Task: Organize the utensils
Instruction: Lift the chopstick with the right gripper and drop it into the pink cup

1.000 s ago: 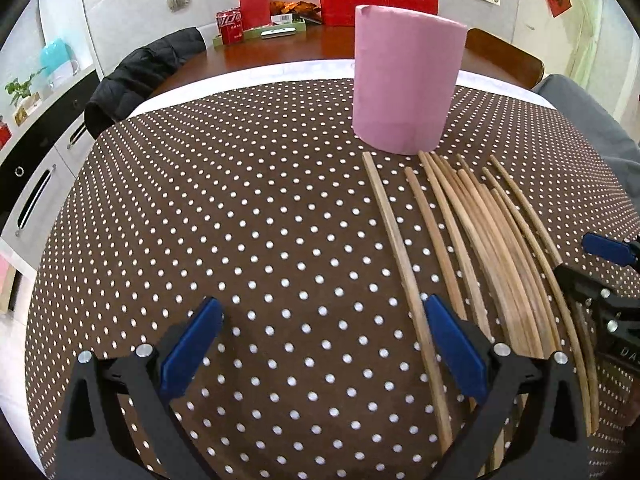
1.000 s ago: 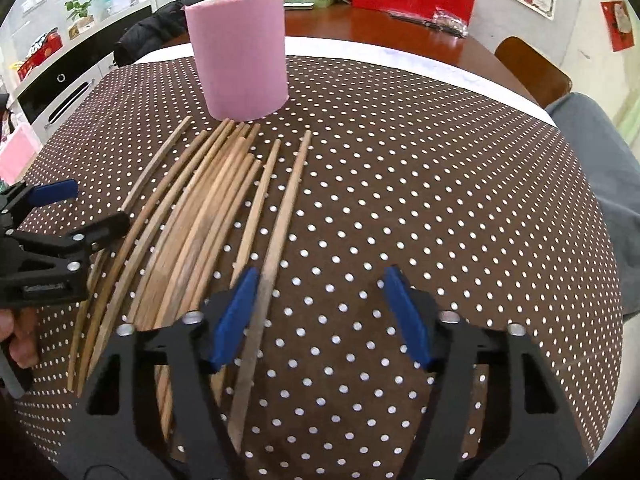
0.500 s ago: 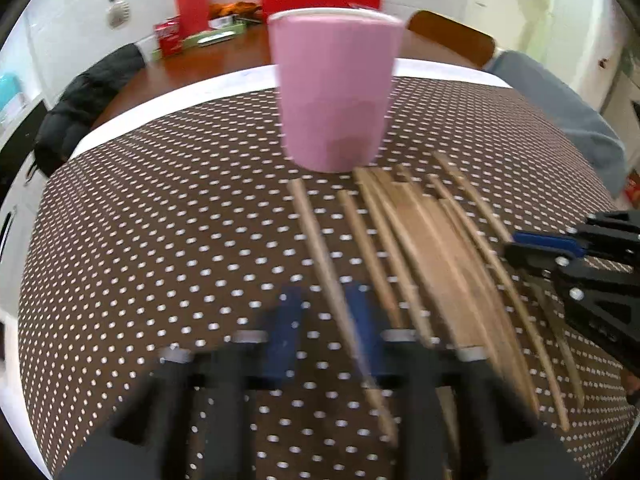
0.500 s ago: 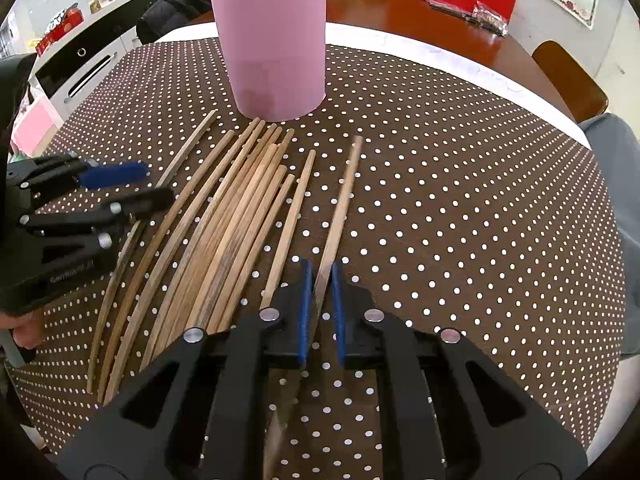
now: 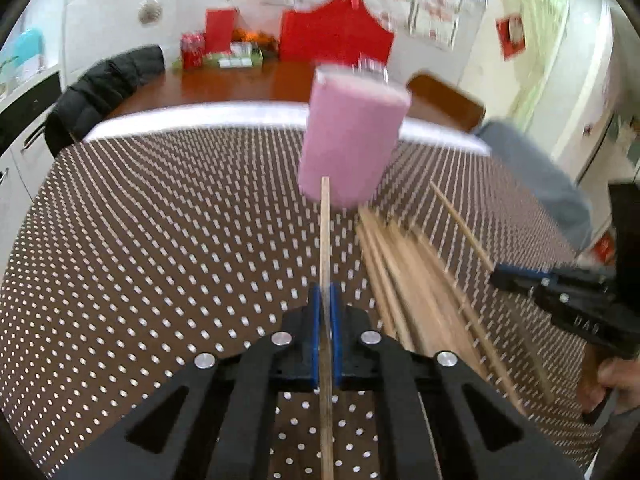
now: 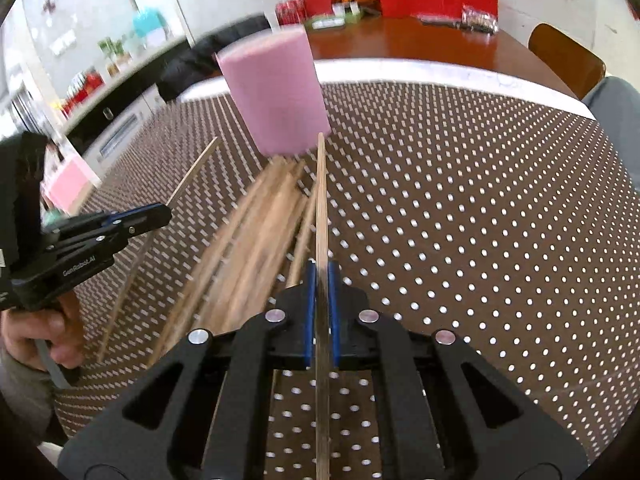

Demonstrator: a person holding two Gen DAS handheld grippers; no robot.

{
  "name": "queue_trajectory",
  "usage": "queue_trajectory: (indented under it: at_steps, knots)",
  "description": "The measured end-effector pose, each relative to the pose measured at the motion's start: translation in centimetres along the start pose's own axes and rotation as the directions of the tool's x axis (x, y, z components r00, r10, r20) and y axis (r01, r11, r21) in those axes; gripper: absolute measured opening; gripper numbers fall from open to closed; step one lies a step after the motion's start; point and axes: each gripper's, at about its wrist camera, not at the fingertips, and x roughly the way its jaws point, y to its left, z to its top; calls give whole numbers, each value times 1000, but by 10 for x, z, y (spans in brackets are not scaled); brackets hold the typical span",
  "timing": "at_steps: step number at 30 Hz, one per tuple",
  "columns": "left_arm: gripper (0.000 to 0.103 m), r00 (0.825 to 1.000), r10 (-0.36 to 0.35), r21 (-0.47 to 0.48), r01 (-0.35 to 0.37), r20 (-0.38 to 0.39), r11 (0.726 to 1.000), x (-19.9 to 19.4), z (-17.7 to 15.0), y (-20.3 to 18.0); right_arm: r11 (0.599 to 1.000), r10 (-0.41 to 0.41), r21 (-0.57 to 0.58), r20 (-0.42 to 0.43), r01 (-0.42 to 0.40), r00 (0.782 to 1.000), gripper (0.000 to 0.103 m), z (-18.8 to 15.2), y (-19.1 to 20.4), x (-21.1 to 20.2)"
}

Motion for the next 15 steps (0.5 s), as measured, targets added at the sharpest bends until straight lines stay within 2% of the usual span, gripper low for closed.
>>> queue_trajectory:
  at_steps: [2,5,9,12,15]
  knots:
    - [5,997,-22,-21,24,73,1000,-12,7,0,1000,18,9,54,-19,998,6,2,2,-10]
    - [5,983,-34,-28,40,183,999,-31,19,-1,999,48,18,130,-51,990,6,8,4,-24]
    - [5,941,-51,-11,58,335,998,-55,41,-6,996,79,12,216,-84,973,6,17,7,-41]
    - [5,921,-65,-13,76,385,997,-70,50,-12,995,98,7,263,-104,960,6,29,11,-53]
    - [5,892,-78,-19,97,445,995,-76,72,-13,995,100,-4,328,-105,939,6,53,18,-64]
